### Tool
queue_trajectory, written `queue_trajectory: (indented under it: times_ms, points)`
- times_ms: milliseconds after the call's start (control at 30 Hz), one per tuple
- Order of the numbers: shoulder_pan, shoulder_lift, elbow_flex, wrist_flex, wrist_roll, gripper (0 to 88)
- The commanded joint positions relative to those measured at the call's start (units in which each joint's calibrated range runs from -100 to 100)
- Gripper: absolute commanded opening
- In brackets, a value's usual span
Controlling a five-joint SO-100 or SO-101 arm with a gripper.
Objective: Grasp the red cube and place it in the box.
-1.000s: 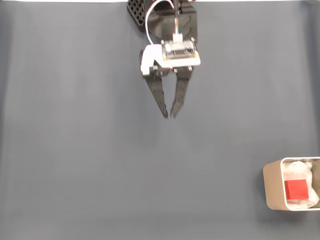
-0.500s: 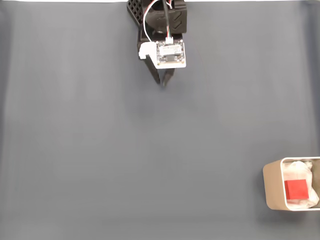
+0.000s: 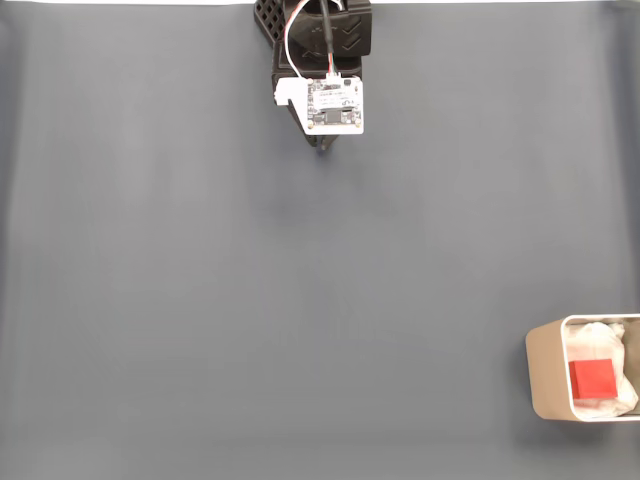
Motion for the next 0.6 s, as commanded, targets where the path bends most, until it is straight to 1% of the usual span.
queue_trajectory:
  times_ms: [0, 567]
  points:
    - [1.2, 0.1, 0.5, 1.5, 0.2, 0.0]
    - [1.5, 0.1, 0.5, 1.7, 0.8, 0.0]
